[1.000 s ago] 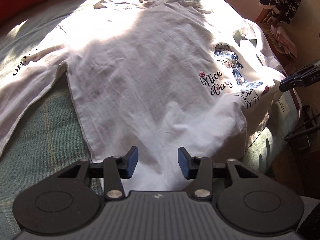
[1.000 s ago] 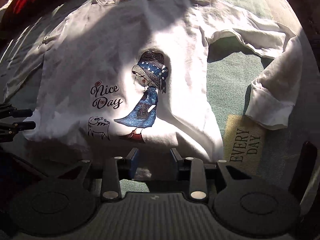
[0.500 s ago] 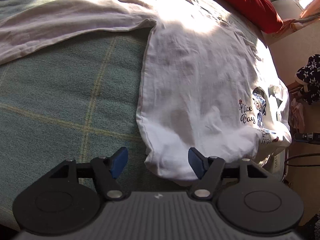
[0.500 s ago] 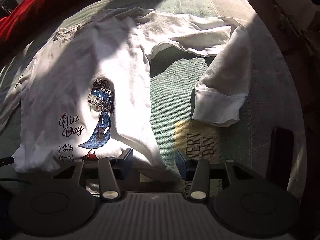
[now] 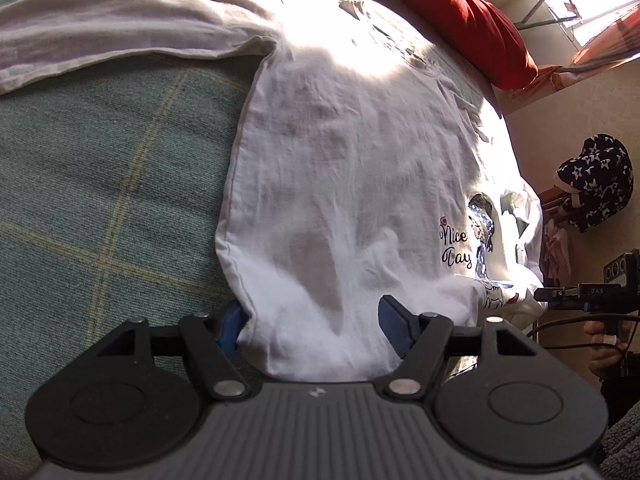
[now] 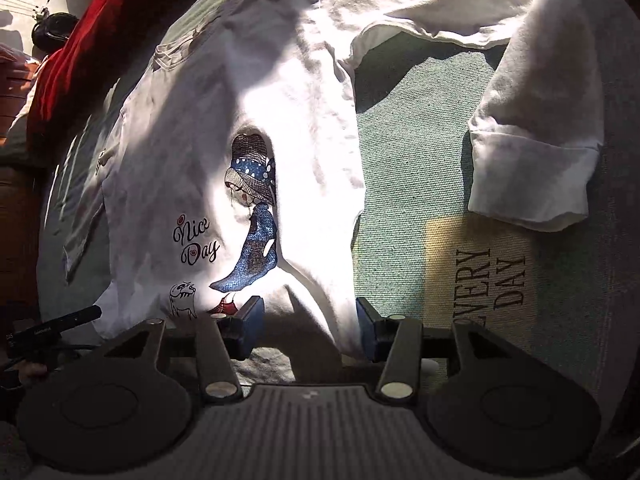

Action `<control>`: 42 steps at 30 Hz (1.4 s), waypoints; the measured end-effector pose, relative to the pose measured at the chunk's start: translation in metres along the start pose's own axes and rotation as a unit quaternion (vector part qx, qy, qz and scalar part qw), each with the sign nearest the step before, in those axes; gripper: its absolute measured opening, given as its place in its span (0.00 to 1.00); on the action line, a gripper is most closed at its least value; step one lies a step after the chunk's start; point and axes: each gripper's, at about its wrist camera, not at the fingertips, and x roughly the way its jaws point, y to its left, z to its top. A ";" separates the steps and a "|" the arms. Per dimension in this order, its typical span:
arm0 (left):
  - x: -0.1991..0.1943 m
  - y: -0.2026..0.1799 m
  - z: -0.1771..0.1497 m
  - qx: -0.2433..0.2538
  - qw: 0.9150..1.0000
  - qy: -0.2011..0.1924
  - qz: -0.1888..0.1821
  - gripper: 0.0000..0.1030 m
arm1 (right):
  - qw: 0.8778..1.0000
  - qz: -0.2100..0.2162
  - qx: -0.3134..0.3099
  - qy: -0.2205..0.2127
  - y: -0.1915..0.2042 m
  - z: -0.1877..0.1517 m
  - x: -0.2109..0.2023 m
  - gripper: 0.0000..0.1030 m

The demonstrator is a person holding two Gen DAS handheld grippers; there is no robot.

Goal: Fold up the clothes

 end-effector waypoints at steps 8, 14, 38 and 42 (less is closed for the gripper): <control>0.010 0.003 -0.002 -0.017 1.000 0.017 0.002 0.43 | 0.997 -0.023 -0.054 0.047 0.010 -0.004 0.032 0.34; -0.016 -0.014 0.004 -0.014 1.000 0.018 -0.002 0.13 | 0.997 -0.033 -0.054 0.053 0.028 -0.016 0.011 0.08; -0.036 -0.019 0.001 0.089 0.983 0.089 0.132 0.29 | 0.981 -0.159 -0.014 0.107 0.037 -0.041 -0.005 0.20; -0.022 -0.073 0.021 0.151 0.985 0.040 0.079 0.41 | 0.988 -0.119 -0.072 0.068 0.084 -0.022 0.008 0.23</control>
